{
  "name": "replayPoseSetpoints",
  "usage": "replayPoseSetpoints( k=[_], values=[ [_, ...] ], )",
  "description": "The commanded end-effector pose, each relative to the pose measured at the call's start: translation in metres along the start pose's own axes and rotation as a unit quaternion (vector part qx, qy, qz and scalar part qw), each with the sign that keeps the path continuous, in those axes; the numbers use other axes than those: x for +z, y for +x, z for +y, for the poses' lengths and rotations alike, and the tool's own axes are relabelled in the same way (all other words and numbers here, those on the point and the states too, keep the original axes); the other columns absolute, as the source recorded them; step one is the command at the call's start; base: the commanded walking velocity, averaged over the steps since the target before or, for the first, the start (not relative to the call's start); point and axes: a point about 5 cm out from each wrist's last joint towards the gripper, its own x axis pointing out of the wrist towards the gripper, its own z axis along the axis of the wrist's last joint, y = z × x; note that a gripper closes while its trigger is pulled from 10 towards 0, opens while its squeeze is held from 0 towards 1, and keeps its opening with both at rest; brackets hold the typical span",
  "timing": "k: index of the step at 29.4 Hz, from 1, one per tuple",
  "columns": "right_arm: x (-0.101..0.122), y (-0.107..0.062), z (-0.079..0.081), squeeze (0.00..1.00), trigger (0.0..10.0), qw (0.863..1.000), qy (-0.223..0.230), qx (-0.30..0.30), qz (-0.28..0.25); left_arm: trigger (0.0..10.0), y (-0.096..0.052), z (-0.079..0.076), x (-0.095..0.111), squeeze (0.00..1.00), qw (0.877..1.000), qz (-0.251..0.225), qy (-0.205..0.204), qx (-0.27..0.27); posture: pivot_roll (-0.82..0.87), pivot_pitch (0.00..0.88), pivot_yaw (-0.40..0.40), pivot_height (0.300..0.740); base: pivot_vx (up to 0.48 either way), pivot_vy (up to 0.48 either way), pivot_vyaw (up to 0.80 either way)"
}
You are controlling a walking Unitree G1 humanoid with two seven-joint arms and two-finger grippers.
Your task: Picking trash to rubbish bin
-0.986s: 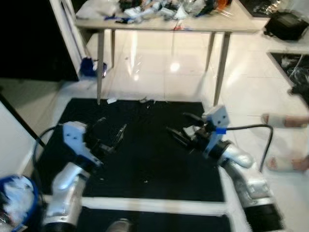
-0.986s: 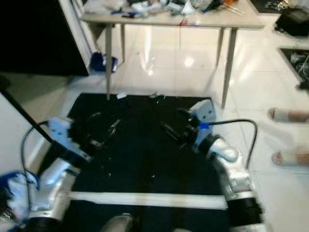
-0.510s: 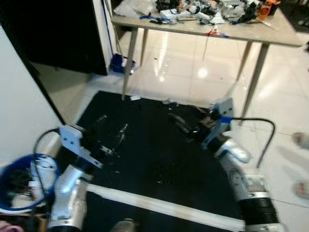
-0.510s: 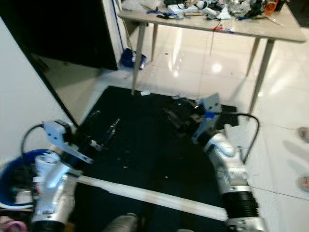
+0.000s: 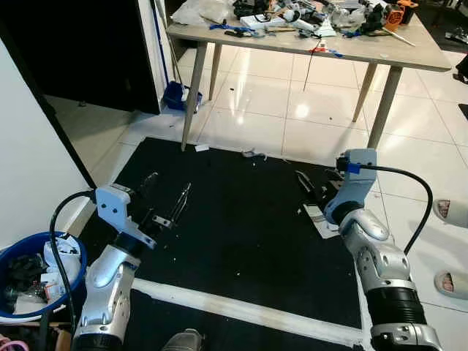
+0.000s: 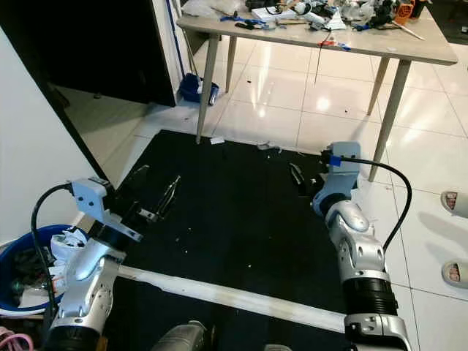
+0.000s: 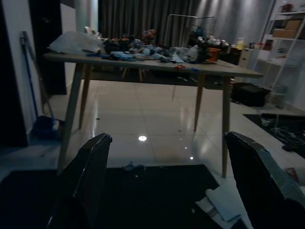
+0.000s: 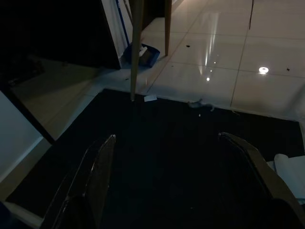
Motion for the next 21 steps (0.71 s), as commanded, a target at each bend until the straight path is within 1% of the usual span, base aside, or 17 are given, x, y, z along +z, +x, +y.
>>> replayPoseSetpoints(
  k=[1,3,4,9,13,21],
  values=[
    [0.0025,0.0005,0.0015,0.0,10.0,1.0,-0.007,0.005,-0.006,10.0,0.0002,0.0012,-0.0057,0.0,1.0,0.021,0.004,0.008,0.01,0.0,-0.006,0.74,0.0,0.0,0.0],
    [0.0036,0.0013,0.0035,0.0,10.0,1.0,-0.015,0.01,-0.008,10.0,0.0023,0.0013,-0.007,0.0,0.999,0.028,0.017,0.002,0.01,0.0,-0.006,0.74,0.0,0.0,0.0],
    [0.0039,0.0017,0.0041,0.0,10.0,1.0,-0.019,0.01,-0.006,10.0,0.0027,0.0012,-0.0084,0.0,0.999,0.035,0.019,-0.002,0.01,0.0,-0.006,0.74,0.0,0.0,0.0],
    [0.0043,0.0024,0.005,0.0,10.0,1.0,-0.025,0.009,-0.005,10.0,0.0031,0.0012,-0.0098,0.0,0.999,0.039,0.019,-0.011,0.01,0.0,-0.008,0.74,0.0,0.0,0.0],
    [0.0051,0.0029,0.0055,0.0,10.0,0.999,-0.033,0.01,-0.006,10.0,0.0017,0.0039,-0.0124,0.0,0.999,0.042,0.02,-0.008,0.01,0.0,-0.008,0.74,0.273,0.0,0.0],
    [0.0065,0.003,0.0052,0.0,10.0,0.999,-0.042,0.013,-0.009,10.0,0.0005,0.0034,-0.0153,0.0,0.999,0.045,0.02,-0.012,0.01,0.0,-0.009,0.74,0.325,0.0,0.0]
  ],
)
